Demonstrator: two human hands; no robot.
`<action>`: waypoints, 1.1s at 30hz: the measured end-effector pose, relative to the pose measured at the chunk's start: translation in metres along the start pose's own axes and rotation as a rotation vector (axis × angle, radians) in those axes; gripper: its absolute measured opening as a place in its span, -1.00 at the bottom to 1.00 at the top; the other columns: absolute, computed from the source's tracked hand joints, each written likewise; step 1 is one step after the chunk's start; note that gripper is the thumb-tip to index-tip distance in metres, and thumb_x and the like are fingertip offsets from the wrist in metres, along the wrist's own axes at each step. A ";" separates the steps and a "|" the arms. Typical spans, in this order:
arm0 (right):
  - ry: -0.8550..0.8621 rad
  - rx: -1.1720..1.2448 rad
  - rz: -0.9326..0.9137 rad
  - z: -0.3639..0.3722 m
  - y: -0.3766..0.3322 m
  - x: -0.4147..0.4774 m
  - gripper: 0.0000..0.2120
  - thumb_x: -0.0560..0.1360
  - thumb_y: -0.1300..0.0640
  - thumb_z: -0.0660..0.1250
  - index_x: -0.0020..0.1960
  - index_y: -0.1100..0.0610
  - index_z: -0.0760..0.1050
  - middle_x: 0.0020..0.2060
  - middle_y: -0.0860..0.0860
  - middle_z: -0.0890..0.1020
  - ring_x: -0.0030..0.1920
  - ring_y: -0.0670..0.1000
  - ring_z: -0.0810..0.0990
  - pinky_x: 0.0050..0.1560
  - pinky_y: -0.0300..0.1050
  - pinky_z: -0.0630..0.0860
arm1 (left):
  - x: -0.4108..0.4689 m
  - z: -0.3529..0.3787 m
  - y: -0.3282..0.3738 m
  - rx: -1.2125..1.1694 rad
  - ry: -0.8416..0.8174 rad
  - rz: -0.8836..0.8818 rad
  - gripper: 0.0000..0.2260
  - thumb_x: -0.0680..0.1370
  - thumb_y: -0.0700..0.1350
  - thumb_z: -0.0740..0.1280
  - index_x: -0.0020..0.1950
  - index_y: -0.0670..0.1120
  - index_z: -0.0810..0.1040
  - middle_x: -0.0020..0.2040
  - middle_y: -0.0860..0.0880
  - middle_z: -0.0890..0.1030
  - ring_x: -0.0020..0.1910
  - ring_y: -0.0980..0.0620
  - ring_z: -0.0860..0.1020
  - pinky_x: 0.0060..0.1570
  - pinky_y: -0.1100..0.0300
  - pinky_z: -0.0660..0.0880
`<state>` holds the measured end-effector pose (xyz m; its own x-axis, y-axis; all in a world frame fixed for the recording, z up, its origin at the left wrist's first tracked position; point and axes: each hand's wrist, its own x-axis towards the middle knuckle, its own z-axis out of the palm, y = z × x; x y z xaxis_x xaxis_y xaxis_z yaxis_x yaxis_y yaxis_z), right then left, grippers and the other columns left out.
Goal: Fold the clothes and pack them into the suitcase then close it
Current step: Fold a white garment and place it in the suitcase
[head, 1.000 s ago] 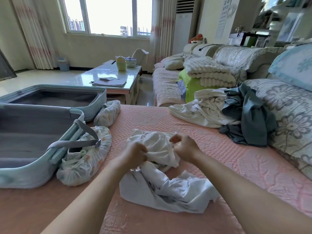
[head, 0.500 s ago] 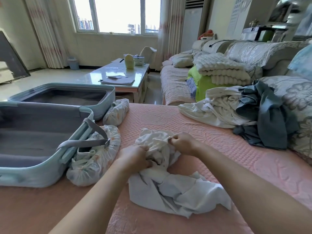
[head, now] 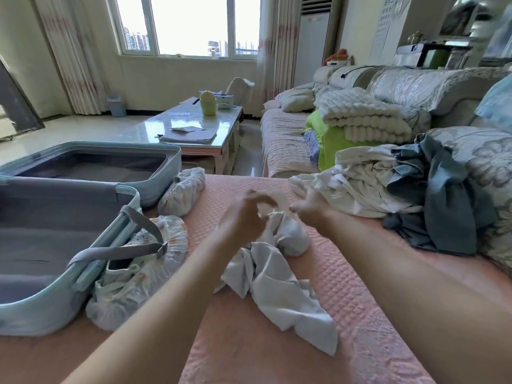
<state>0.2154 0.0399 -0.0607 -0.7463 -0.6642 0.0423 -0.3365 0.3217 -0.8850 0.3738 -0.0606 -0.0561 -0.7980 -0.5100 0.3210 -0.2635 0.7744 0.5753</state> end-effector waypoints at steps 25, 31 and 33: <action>-0.236 -0.946 -0.348 0.071 0.045 -0.046 -0.42 0.56 0.15 0.24 0.54 -0.16 0.22 0.40 0.05 0.47 0.31 0.14 0.52 0.20 -0.01 0.46 | -0.041 -0.012 -0.047 0.456 -0.059 0.055 -0.56 0.55 -0.08 0.31 0.41 0.17 0.40 0.39 0.09 0.42 0.34 -0.02 0.42 0.14 0.18 0.36; -0.191 -0.961 -0.331 0.040 0.038 -0.072 -0.26 0.48 0.09 0.31 0.52 -0.18 -0.02 0.34 0.13 0.45 0.19 0.27 0.54 0.07 0.09 0.49 | -0.068 0.001 -0.075 0.423 -0.301 -0.034 -0.55 0.52 -0.17 0.34 0.38 0.16 0.45 0.35 0.03 0.44 0.30 -0.06 0.46 0.15 0.15 0.40; -0.220 -0.996 -0.305 0.027 0.027 -0.085 -0.44 0.49 0.06 0.31 0.43 -0.11 0.19 0.30 0.10 0.48 0.15 0.24 0.57 -0.02 0.03 0.47 | -0.069 -0.016 -0.070 0.384 -0.170 -0.017 -0.55 0.50 -0.29 0.27 0.31 0.12 0.51 0.28 0.04 0.47 0.26 -0.05 0.46 0.10 0.18 0.38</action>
<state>0.2856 0.0867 -0.1011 -0.4650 -0.8850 0.0255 -0.8840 0.4625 -0.0683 0.4564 -0.0858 -0.1064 -0.8616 -0.4794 0.1669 -0.4343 0.8664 0.2467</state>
